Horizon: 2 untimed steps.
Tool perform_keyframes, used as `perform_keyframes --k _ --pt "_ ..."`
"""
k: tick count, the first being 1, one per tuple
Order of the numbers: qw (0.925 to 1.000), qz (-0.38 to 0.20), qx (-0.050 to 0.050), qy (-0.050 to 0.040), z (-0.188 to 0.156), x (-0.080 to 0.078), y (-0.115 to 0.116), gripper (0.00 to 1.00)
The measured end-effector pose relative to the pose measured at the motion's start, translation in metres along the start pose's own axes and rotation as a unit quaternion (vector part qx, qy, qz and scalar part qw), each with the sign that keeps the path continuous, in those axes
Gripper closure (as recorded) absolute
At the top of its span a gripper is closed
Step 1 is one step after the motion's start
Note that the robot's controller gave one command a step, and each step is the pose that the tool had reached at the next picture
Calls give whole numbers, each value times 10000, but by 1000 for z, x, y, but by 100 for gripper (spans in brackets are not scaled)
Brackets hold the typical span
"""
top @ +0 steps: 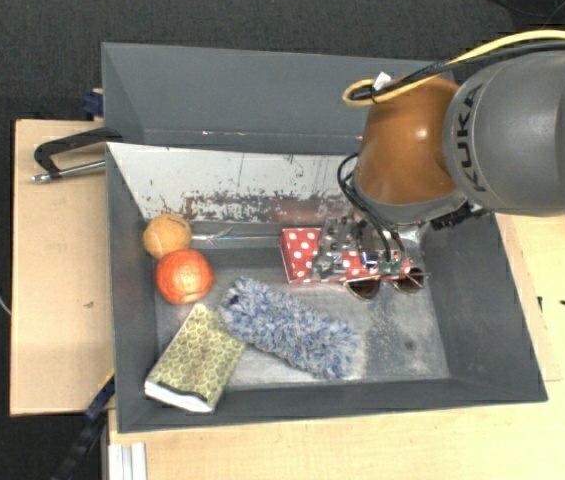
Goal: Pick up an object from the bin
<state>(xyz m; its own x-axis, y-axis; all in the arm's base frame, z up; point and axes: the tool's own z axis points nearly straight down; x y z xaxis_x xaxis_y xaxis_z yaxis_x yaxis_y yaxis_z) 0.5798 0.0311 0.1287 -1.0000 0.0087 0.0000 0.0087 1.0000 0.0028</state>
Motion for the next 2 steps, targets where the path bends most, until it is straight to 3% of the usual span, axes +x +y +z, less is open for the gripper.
perform_keyframes --k 1,2 --pt "9988 481 1 -6 -9 5 1 100" --pt "9988 488 12 -12 -9 3 3 100"
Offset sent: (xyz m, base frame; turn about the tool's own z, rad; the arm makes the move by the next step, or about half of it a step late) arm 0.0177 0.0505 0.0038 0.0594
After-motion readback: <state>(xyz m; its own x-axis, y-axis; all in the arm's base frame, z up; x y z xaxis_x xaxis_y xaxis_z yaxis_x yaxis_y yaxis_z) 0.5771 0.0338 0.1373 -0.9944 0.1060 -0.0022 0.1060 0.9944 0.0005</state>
